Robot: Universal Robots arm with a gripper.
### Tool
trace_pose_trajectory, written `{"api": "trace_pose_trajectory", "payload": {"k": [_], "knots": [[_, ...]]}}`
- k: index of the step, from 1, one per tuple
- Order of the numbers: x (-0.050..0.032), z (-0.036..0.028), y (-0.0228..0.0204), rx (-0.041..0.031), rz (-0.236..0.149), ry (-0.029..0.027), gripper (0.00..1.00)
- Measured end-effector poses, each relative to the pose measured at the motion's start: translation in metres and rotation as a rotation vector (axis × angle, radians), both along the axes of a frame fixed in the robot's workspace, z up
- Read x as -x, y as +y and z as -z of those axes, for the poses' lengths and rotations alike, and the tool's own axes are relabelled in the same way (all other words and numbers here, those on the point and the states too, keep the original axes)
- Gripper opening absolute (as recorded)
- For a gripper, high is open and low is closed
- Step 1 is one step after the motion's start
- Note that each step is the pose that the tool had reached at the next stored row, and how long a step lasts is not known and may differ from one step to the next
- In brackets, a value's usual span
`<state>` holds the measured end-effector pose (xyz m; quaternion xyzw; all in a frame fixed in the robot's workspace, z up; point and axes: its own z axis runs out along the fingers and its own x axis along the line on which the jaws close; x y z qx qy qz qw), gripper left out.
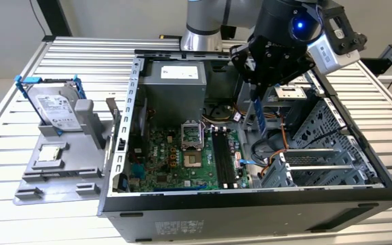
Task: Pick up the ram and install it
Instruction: 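Insert the ram into the slot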
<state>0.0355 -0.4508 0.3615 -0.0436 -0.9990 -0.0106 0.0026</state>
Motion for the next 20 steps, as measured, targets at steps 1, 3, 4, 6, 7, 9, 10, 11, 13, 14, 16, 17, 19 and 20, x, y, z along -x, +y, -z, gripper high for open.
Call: {"api": "trace_pose_trajectory", "payload": {"k": [1,3,4,6,7,9,10,11,13,14,16,17,19,20], "knots": [[0.0,0.0016,0.0,0.0,0.0,0.0,0.0],[0.0,0.0053,0.0002,0.0,0.0,0.0,0.0],[0.0,0.0071,0.0004,0.0001,0.0,0.0,0.0],[0.0,0.0108,0.0007,0.0002,0.0,0.0,0.0],[0.0,0.0126,0.0007,0.0001,0.0,0.0,0.0],[0.0,0.0162,0.0012,0.0004,0.0,0.0,0.0],[-0.0001,0.0209,0.0023,0.0003,0.0,0.0,0.0],[-0.0002,0.0226,0.0026,0.0003,0.0,0.0,0.0],[-0.0003,0.0263,0.0031,0.0002,0.0,0.0,0.0],[-0.0006,0.0281,0.0034,0.0003,0.0,0.0,0.0],[-0.0009,0.0318,0.0038,0.0005,0.0,0.0001,0.0],[-0.0009,0.0336,0.0039,0.0002,0.0,0.0,0.0],[-0.0009,0.0372,0.0039,0.0004,0.0,-0.0005,0.0],[-0.0007,0.039,0.0039,0.0008,0.0,-0.0005,0.0]]}}
